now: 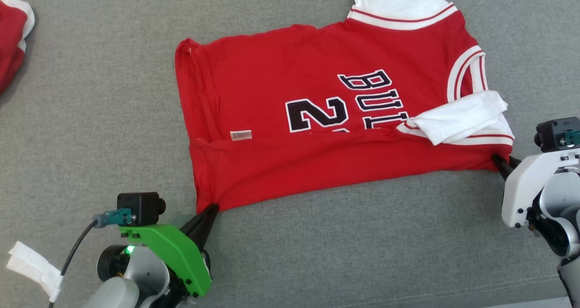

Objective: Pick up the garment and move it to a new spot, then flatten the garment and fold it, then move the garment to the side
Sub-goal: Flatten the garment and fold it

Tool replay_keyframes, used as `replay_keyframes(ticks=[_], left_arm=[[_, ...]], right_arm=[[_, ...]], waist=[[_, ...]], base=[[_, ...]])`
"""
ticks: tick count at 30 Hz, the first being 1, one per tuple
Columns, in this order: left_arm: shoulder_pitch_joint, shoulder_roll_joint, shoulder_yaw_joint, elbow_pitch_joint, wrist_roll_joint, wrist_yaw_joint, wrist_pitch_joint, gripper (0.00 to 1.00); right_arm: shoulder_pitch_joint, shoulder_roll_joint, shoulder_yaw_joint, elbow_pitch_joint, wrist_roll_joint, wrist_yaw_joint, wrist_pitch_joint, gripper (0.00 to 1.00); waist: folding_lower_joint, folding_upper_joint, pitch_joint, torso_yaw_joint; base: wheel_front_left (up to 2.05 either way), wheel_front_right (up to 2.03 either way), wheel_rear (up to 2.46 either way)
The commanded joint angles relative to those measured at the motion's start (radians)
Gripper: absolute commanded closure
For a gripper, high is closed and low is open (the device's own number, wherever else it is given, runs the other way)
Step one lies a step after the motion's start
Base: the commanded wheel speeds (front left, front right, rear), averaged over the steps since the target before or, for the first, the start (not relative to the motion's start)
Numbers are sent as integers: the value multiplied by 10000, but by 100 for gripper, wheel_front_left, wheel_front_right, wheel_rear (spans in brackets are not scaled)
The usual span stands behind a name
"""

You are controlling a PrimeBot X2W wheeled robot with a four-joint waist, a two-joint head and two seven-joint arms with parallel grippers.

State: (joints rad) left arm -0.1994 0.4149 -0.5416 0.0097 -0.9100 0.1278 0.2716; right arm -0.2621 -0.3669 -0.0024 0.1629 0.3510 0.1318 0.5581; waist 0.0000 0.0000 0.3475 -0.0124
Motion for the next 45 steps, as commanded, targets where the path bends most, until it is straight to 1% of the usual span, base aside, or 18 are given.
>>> replay_keyframes(ticks=[1,5,9,13,17,18,19,20,21,24,26,29,31,32,34,36,41,45], left_arm=[[266,218,99,-214,-85,67,54,100],[1087,719,300,-1245,-314,290,151,100],[2144,964,290,-2523,-566,622,256,100],[3141,839,-5,-3291,-723,882,201,100],[3534,558,-241,-3037,-702,982,19,100],[3499,560,-272,-2935,-566,1022,-33,81],[3441,507,-302,-2816,-504,1063,-69,53],[3402,442,-291,-2734,-494,1109,-109,13],[3331,465,-274,-2651,-391,1160,-154,0],[3251,632,-212,-2696,-338,1161,-132,0],[3251,966,-126,-2868,-297,1095,11,0],[2869,1447,462,-3147,-234,1284,-2,0],[2297,1737,840,-3215,5,1415,26,0],[1888,1733,1011,-3235,64,1473,89,0],[1113,1599,1144,-3191,-36,1432,285,0],[12,1538,1152,-2885,157,1365,559,0],[-2631,828,816,-1688,519,1067,951,0],[-3806,78,358,-693,772,732,832,0]], right_arm=[[230,-188,-49,-131,133,-22,113,100],[764,-657,-38,-741,586,-22,502,100],[1493,-1137,-47,-1377,1138,-22,1066,100],[2196,-1368,-203,-1751,1562,-20,1426,100],[2695,-1264,-329,-1646,1687,-20,1573,100],[2710,-1263,-374,-1638,1581,-20,1448,73],[2757,-1276,-370,-1619,1490,-20,1356,0],[2800,-1265,-351,-1585,1470,-20,1326,0],[2814,-1269,-349,-1588,1448,-20,1296,0],[2615,-1348,-503,-1814,1521,-20,1271,0],[2279,-1476,-629,-2150,1621,-20,1236,0],[1290,-1324,-906,-2616,1798,-19,1169,0],[448,-1390,-788,-2759,1531,-19,1236,0],[-165,-1340,-768,-2667,1345,-20,1205,0],[-1134,-1255,-596,-2445,943,-14,1238,0],[-2359,-1077,-313,-2013,438,-15,1186,0],[-5155,-543,231,-440,-577,-19,1147,0],[-6374,-262,332,1058,-1024,-19,764,0]], waist=[[0,0,-318,3],[0,0,-629,-62],[0,0,-752,-86],[0,0,-700,-94],[0,0,-644,-17],[0,0,-622,-6],[0,0,-589,19],[0,0,-572,35],[0,0,-561,48],[0,0,-485,48],[0,0,-373,32],[0,0,-65,16],[0,0,225,88],[0,0,419,154],[0,0,822,306],[0,0,1317,471],[0,0,2507,1020],[0,0,2783,1427]], base=[[0,0,0],[0,0,0],[0,0,0],[0,0,0],[0,0,0],[0,0,0],[0,0,0],[0,0,0],[0,0,0],[0,0,0],[0,0,0],[0,0,0],[0,0,0],[0,0,0],[0,0,0],[0,0,0],[0,0,0],[0,0,0]])
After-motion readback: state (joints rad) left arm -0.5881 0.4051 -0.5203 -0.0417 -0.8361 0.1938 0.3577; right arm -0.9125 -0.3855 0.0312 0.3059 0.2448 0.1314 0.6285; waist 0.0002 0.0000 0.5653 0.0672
